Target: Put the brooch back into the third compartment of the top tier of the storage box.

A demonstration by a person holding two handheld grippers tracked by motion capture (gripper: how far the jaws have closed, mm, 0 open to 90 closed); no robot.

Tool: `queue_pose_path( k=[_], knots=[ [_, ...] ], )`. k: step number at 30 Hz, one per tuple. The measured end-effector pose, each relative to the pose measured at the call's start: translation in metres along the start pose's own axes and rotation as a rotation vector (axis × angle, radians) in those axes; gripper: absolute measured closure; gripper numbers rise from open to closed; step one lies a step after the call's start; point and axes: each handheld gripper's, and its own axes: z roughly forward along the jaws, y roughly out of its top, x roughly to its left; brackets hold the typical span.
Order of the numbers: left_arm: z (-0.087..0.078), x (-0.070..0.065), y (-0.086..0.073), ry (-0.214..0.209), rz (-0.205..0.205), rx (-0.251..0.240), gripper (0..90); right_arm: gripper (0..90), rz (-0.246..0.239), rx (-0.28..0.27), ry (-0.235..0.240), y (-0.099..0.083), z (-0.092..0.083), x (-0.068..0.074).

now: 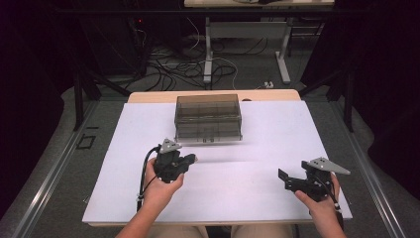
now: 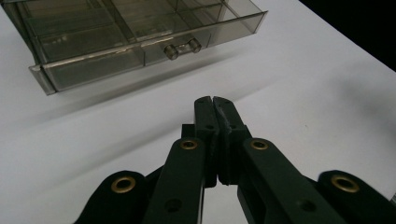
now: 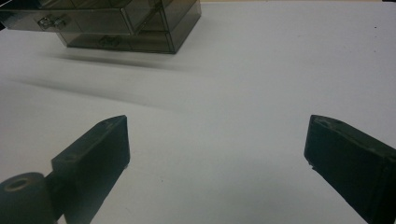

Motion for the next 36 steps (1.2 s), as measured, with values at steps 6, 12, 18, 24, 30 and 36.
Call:
queue_pose_path(
  k=[6, 12, 18, 24, 30, 36],
  knots=[
    [0.002, -0.002, 0.013, -0.01, 0.007, 0.003, 90.0, 6.6, -0.006, 0.001, 0.006, 0.001, 0.0, 0.002],
    [0.004, -0.005, 0.027, -0.018, 0.003, -0.012, 90.0, 6.5, -0.024, 0.005, 0.011, 0.002, -0.003, 0.003],
    [0.008, -0.009, 0.04, -0.028, 0.004, -0.017, 90.0, 5.0, -0.017, 0.007, 0.011, 0.002, -0.003, 0.002],
    [0.015, -0.012, 0.051, -0.035, 0.001, -0.014, 90.0, 2.8, -0.02, 0.0, 0.009, 0.002, -0.002, 0.002],
    [0.022, -0.013, 0.06, -0.039, 0.005, -0.004, 90.0, 2.1, -0.017, 0.005, 0.014, 0.002, -0.001, 0.002],
    [0.026, -0.014, 0.069, -0.032, 0.01, -0.006, 90.0, 0.0, -0.025, 0.009, 0.021, 0.001, 0.0, 0.003]
  ],
)
